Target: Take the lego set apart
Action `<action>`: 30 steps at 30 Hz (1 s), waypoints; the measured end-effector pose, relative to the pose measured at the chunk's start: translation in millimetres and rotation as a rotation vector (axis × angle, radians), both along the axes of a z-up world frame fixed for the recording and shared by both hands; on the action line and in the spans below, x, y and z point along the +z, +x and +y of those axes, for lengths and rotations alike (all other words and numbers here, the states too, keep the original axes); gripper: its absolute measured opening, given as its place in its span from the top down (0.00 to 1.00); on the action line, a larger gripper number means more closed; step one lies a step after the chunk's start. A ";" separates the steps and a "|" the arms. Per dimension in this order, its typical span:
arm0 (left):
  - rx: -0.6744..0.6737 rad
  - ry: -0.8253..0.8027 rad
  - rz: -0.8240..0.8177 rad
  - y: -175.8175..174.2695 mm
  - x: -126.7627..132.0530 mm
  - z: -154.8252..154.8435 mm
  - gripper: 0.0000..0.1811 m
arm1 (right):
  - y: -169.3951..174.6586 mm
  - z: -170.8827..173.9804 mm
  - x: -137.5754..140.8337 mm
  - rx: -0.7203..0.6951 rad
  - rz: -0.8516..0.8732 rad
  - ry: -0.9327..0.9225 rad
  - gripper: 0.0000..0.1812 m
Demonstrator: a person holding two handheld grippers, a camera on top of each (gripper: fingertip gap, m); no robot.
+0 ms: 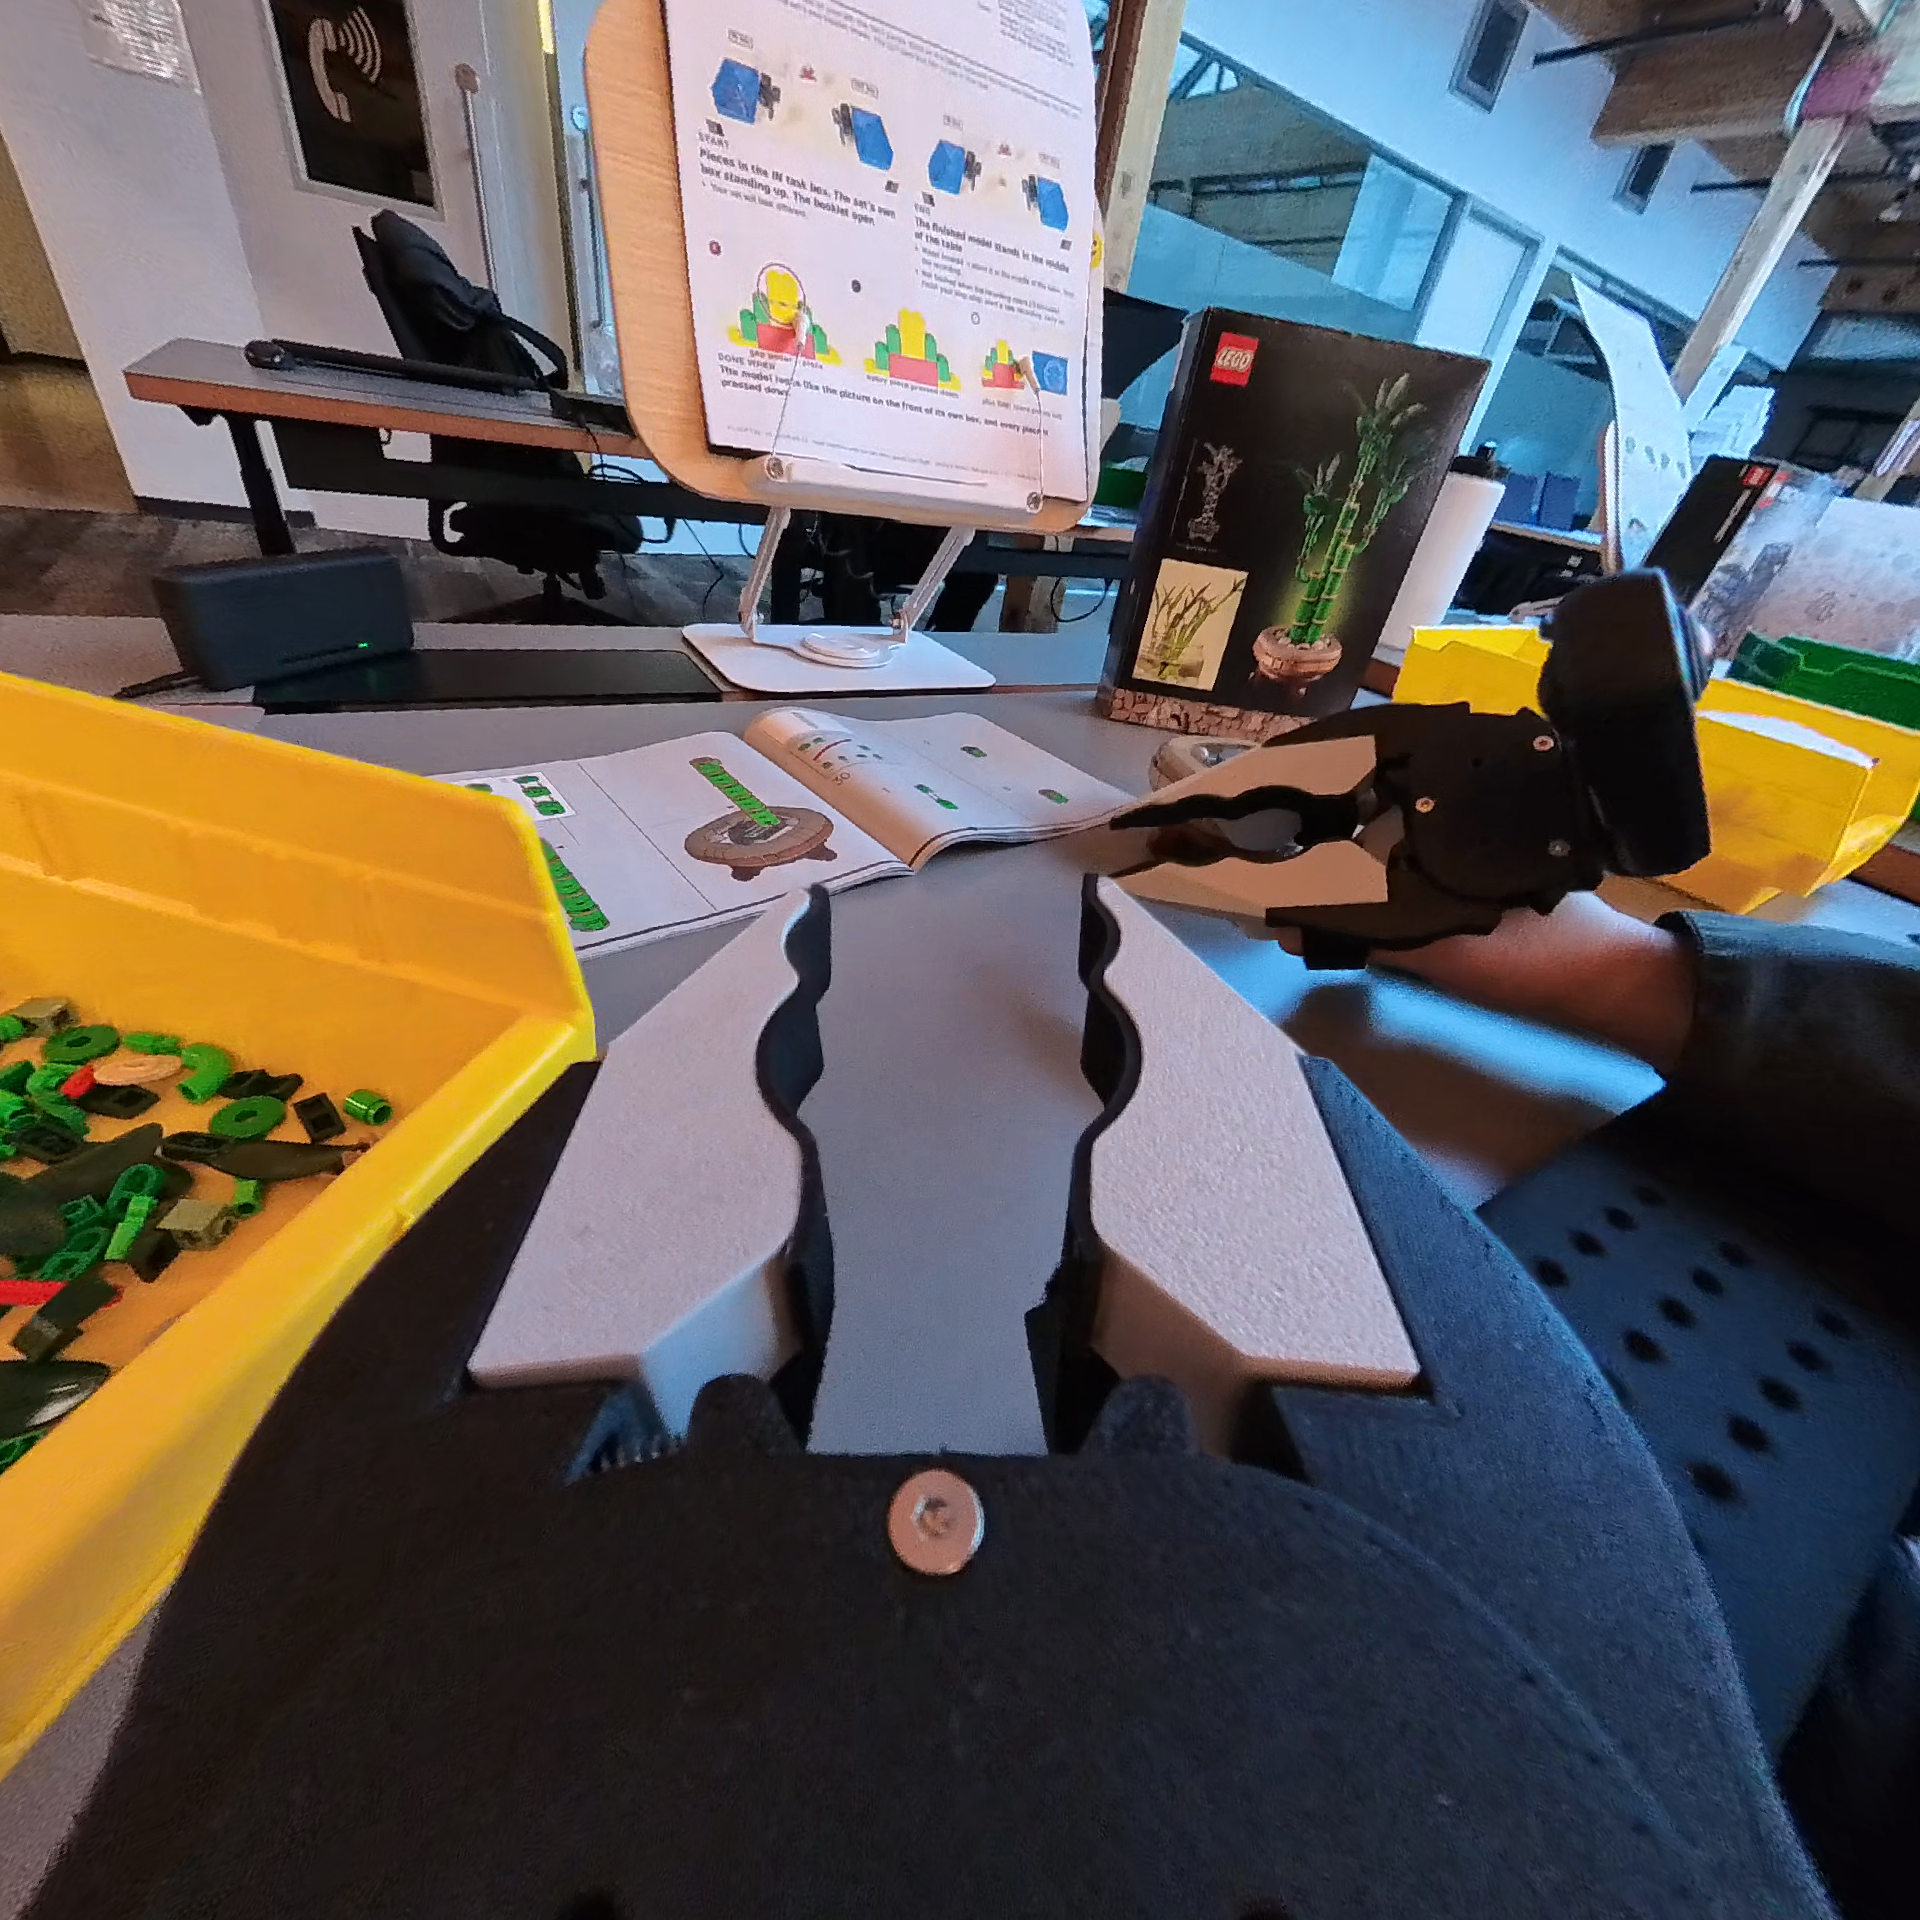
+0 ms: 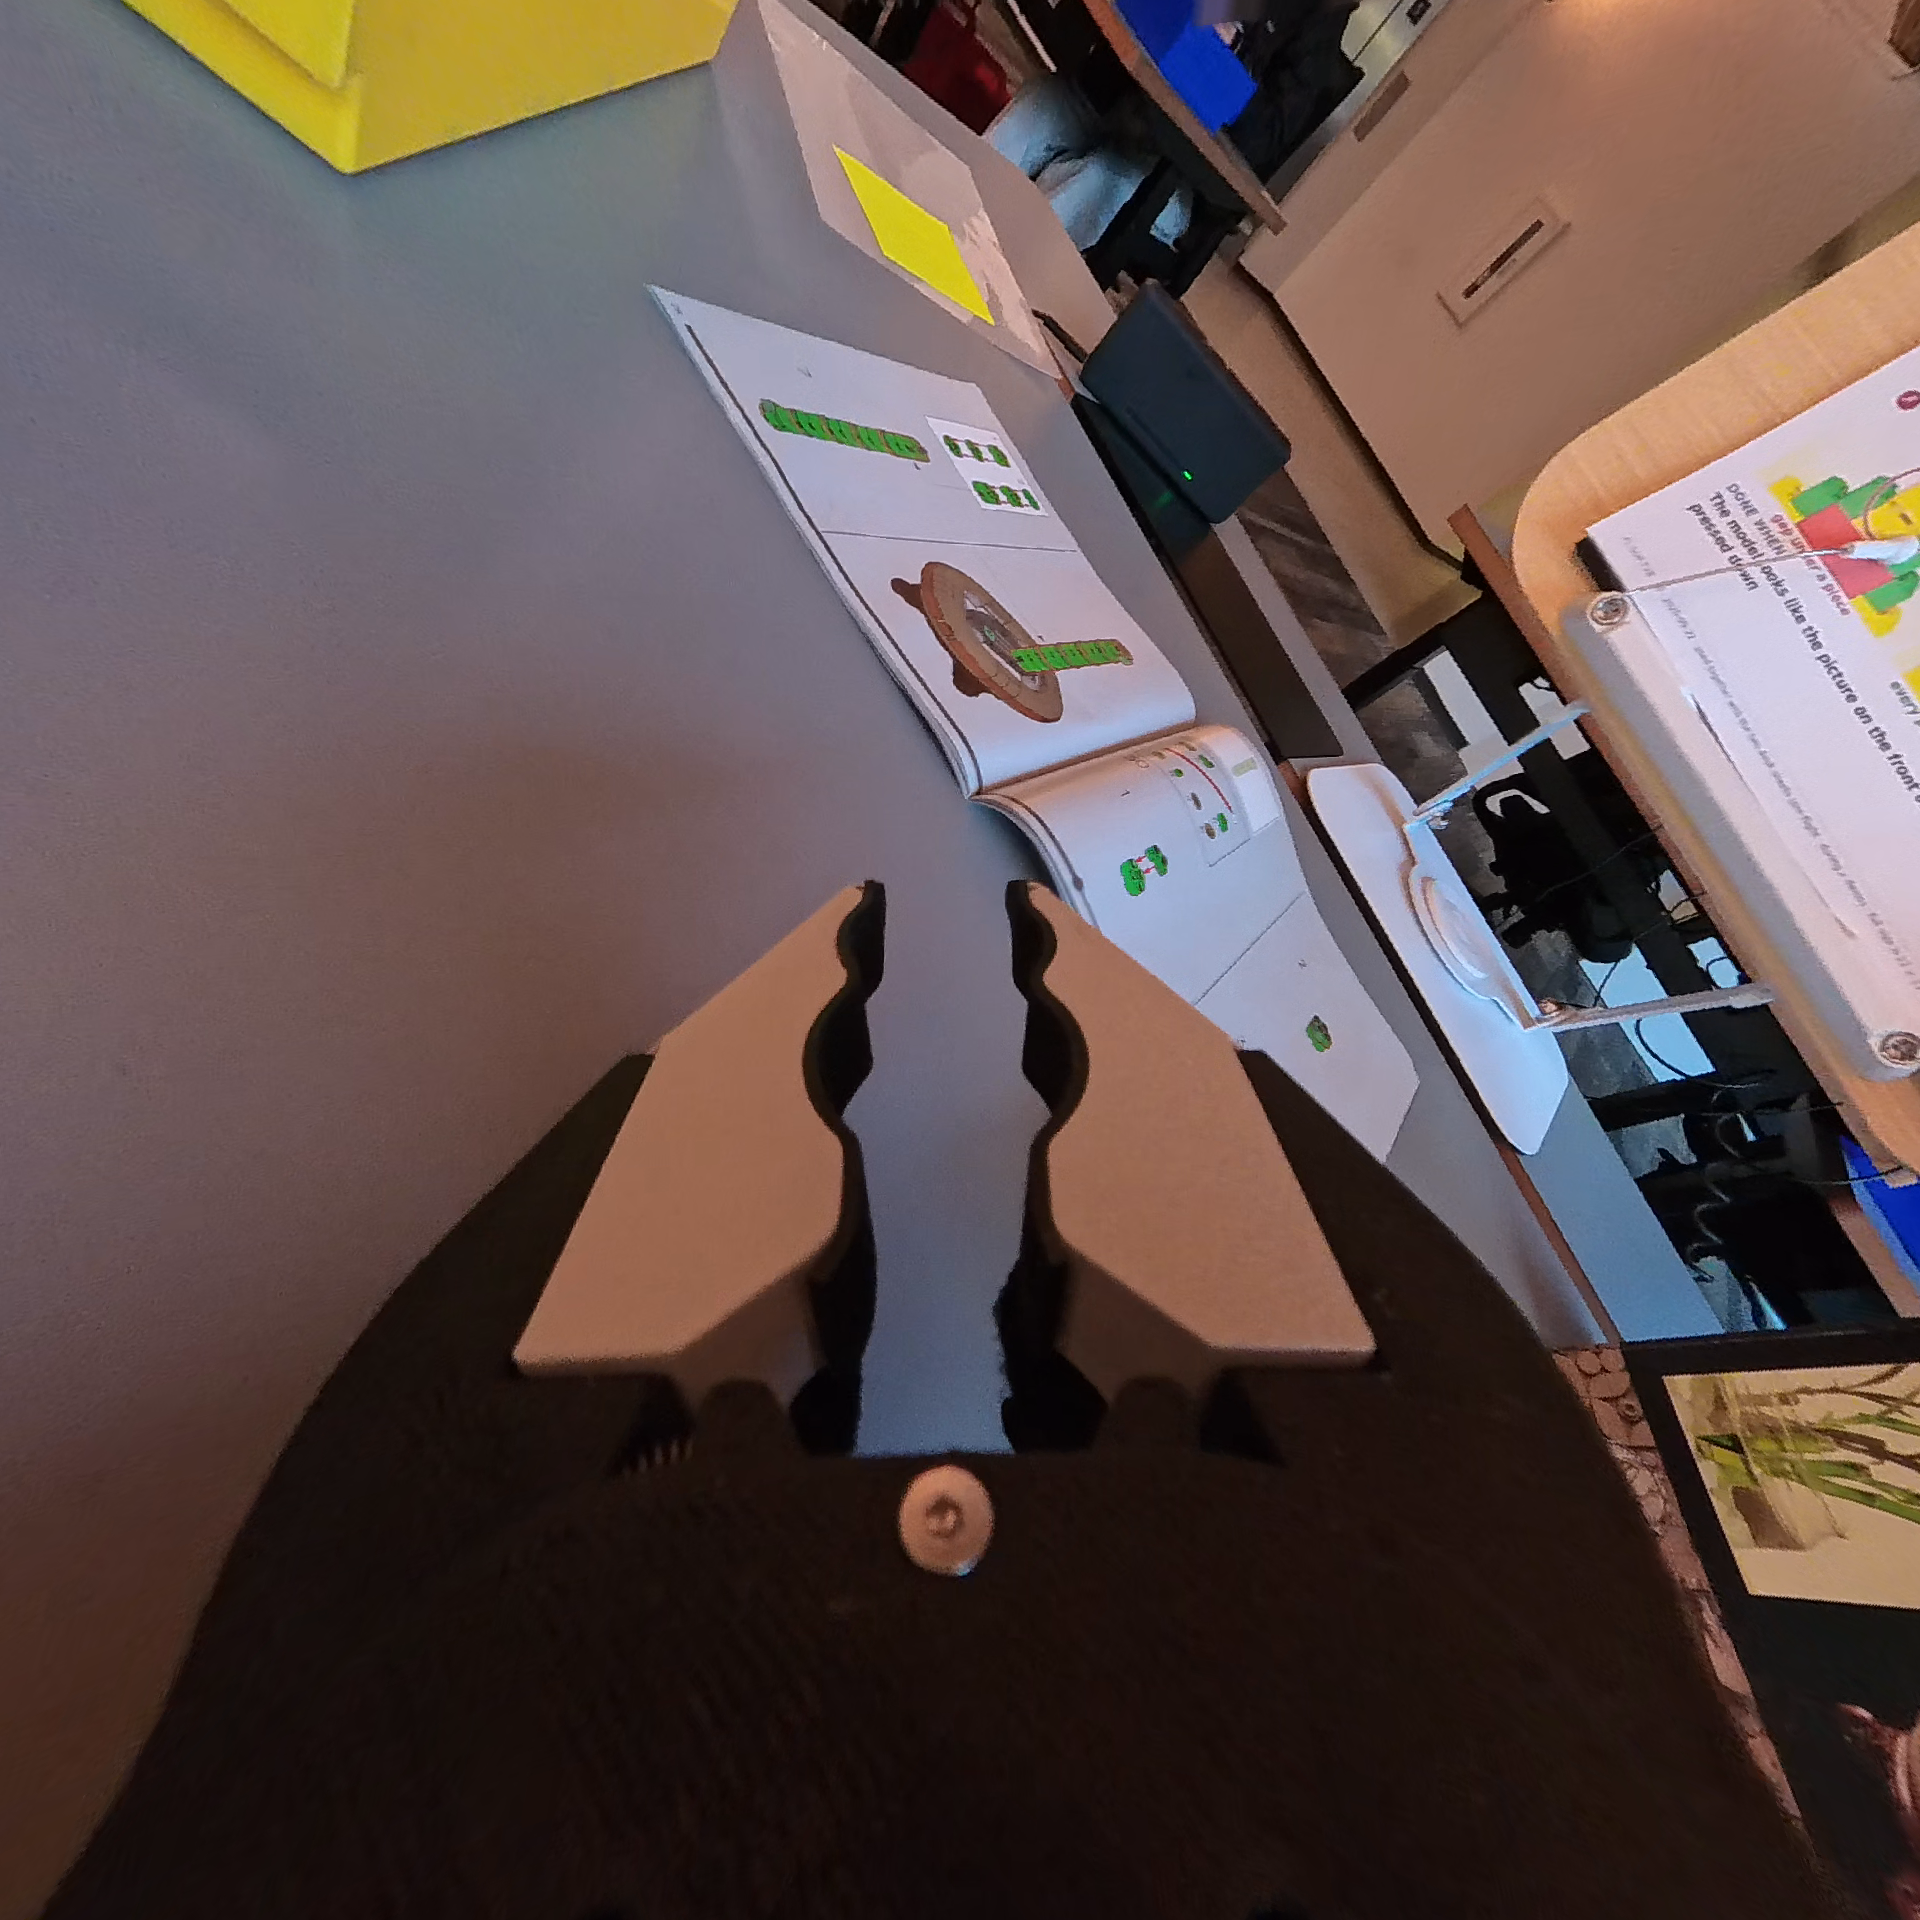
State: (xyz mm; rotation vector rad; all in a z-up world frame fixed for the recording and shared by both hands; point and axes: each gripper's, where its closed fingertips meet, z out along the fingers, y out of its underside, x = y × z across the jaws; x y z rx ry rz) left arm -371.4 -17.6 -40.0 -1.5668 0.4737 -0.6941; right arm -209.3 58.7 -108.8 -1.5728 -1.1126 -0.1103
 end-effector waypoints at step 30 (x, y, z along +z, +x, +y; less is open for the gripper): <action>0.019 -0.025 -0.043 -6.9 0.8 2.5 0.75 | 83.9 -28.7 73.8 -0.288 0.246 -0.200 0.65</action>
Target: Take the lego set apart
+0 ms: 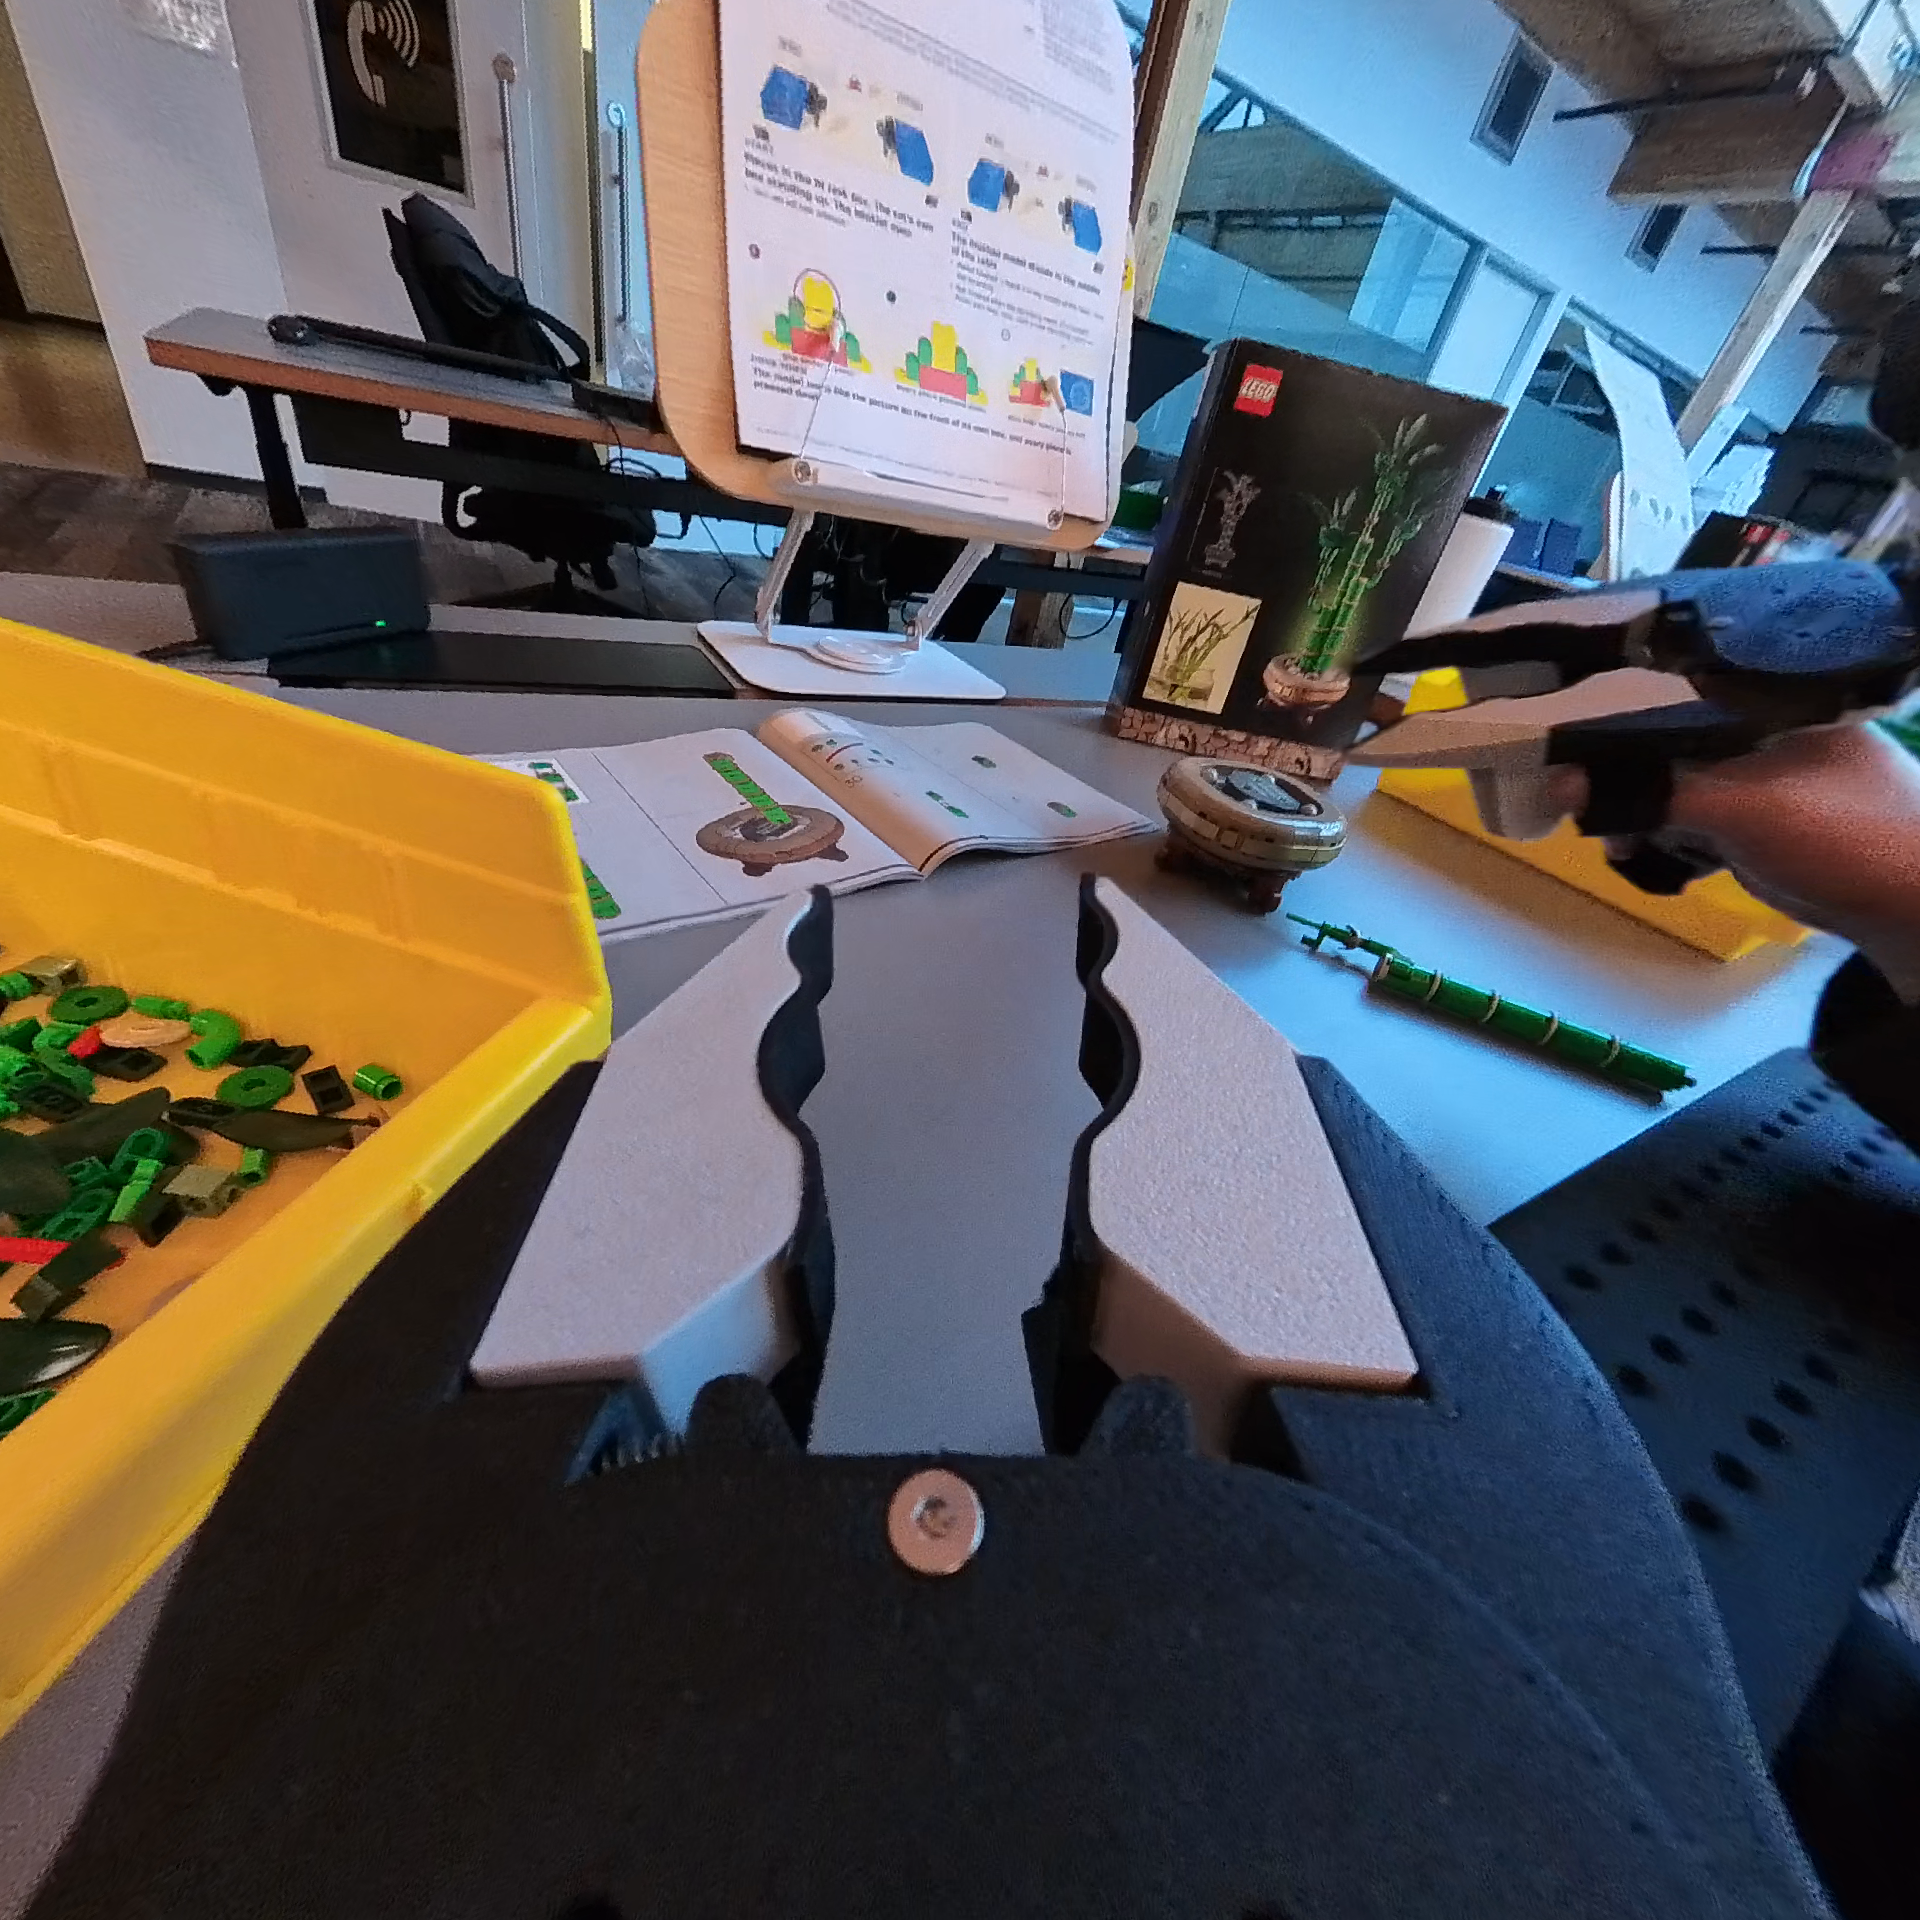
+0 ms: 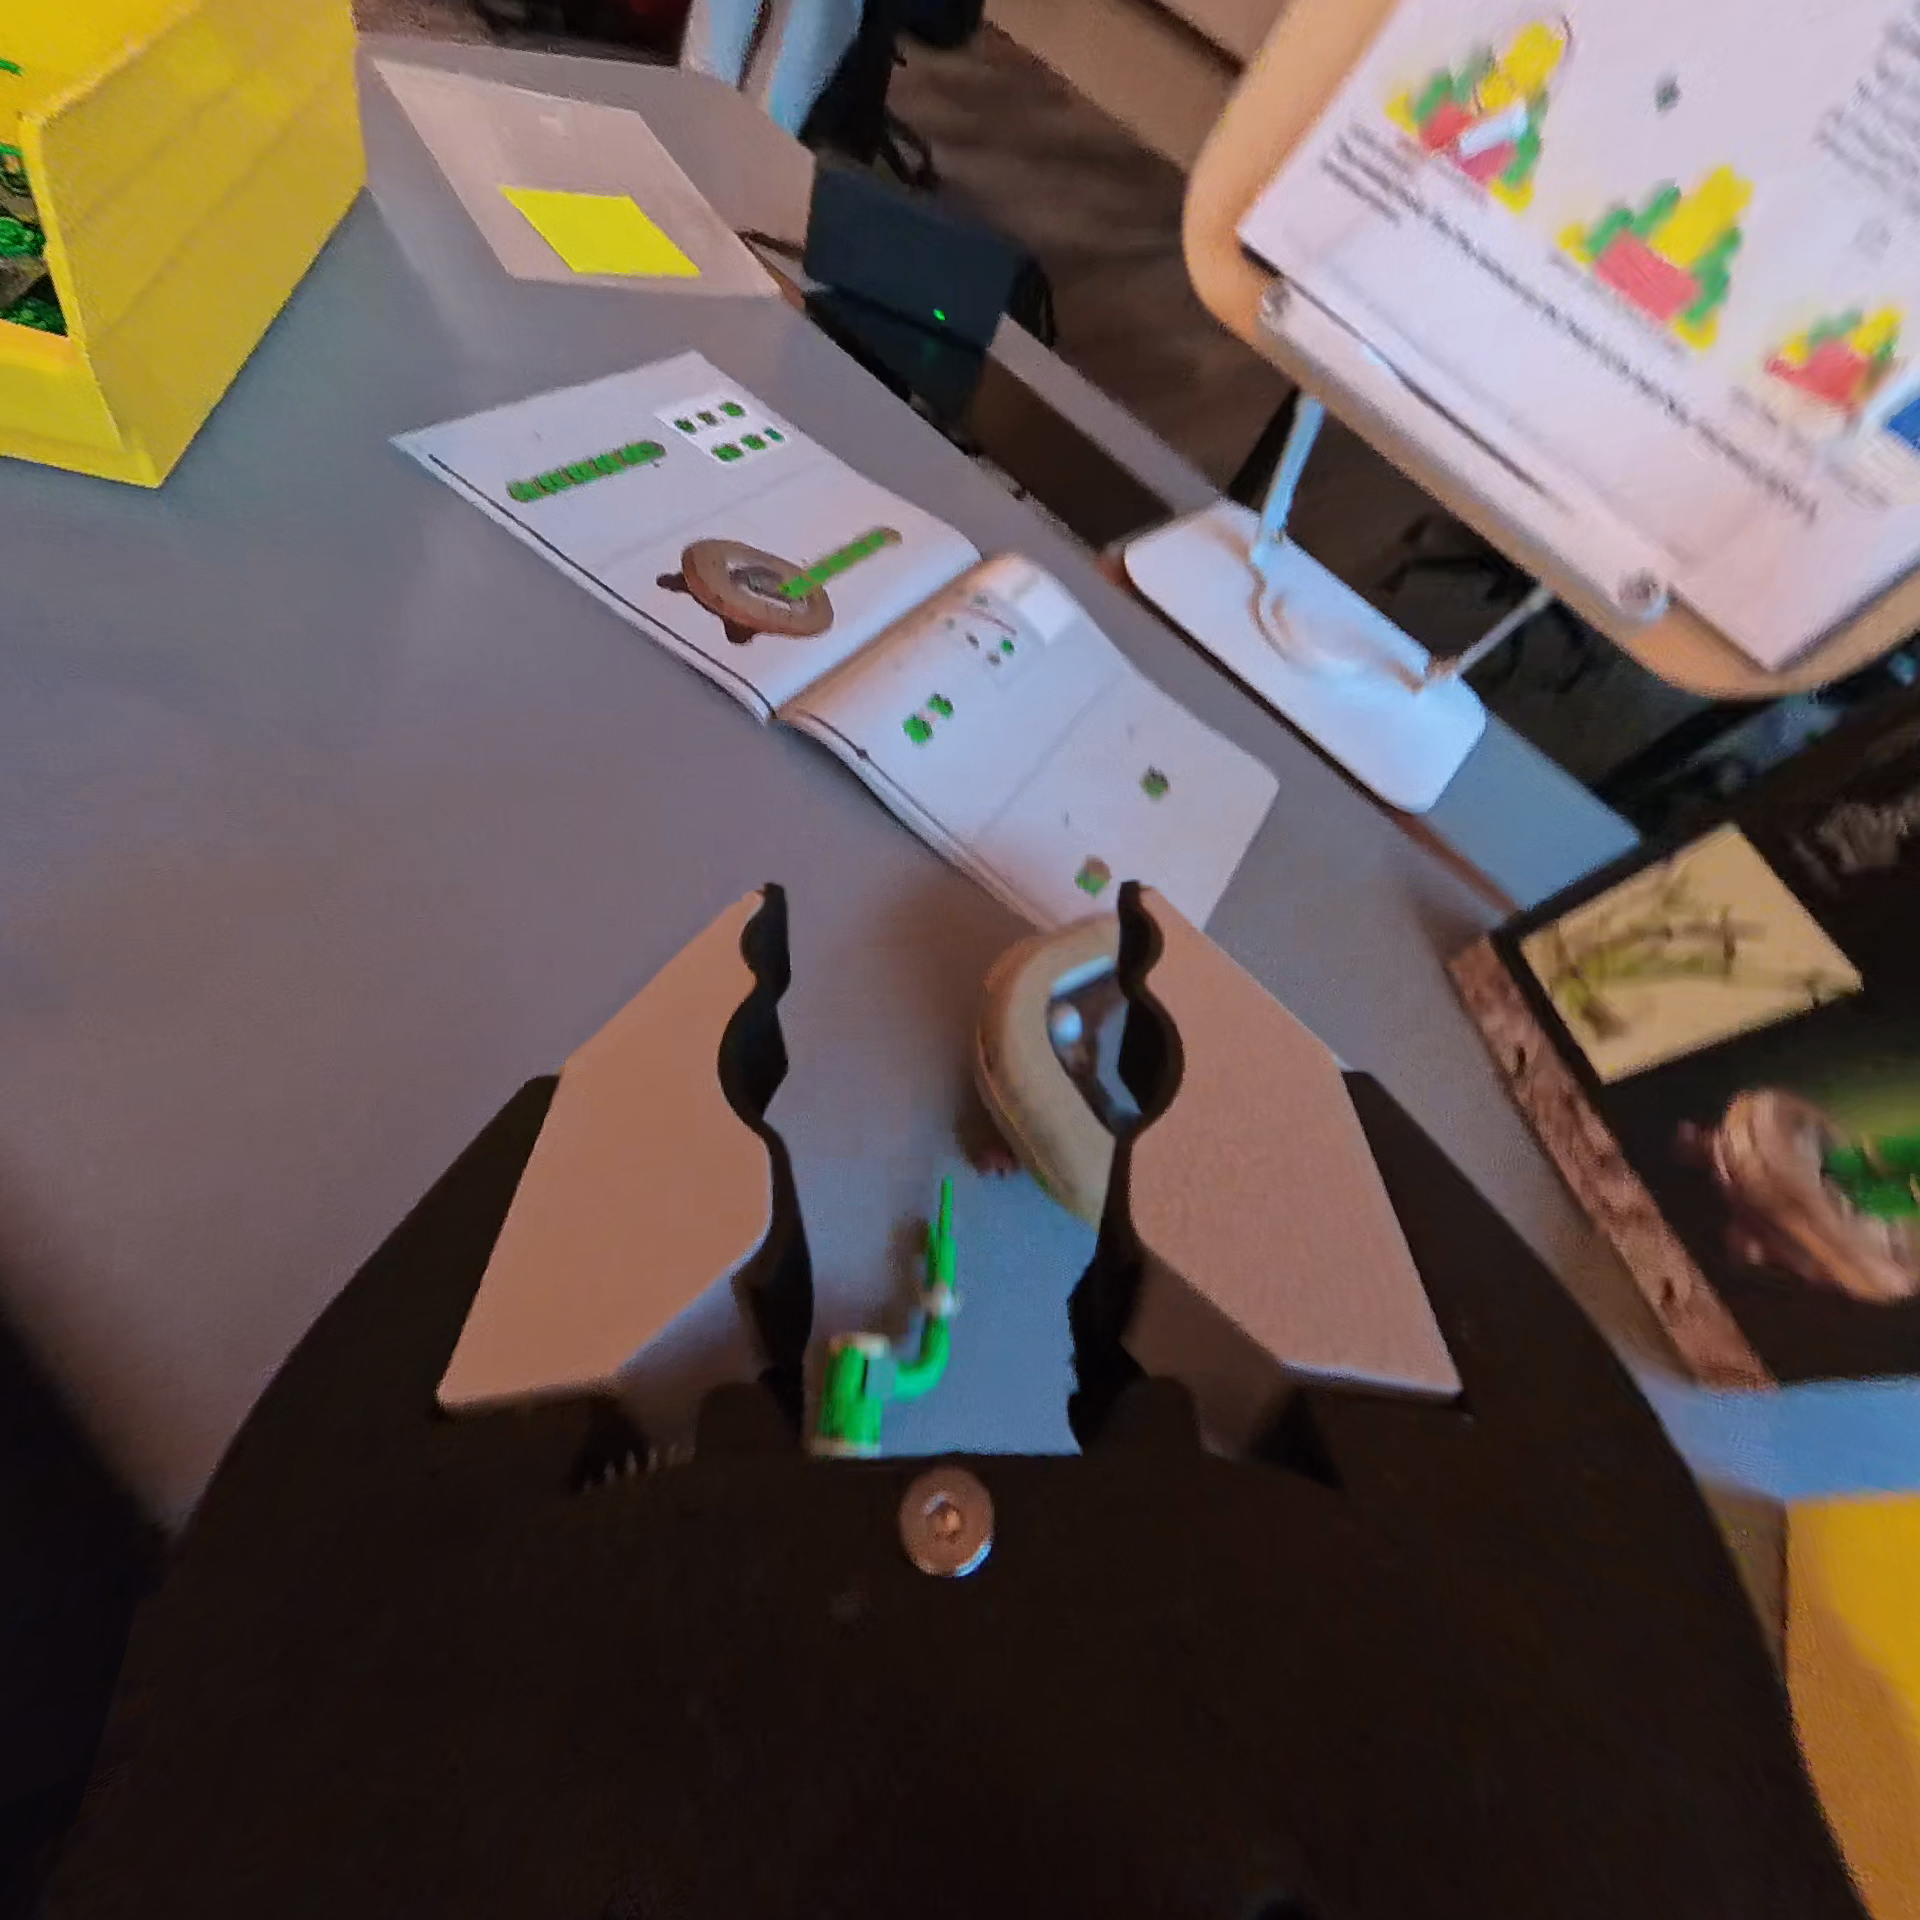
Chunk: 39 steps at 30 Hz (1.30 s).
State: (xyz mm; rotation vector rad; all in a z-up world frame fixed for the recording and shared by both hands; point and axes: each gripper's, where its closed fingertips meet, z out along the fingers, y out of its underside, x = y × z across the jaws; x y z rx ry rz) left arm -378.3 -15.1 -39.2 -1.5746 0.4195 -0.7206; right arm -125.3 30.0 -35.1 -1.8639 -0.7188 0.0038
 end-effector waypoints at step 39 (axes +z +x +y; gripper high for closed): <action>-0.363 -0.183 -0.214 19.5 12.4 -10.4 0.74 | -33.8 -91.1 -72.6 0.466 -0.192 -0.088 0.92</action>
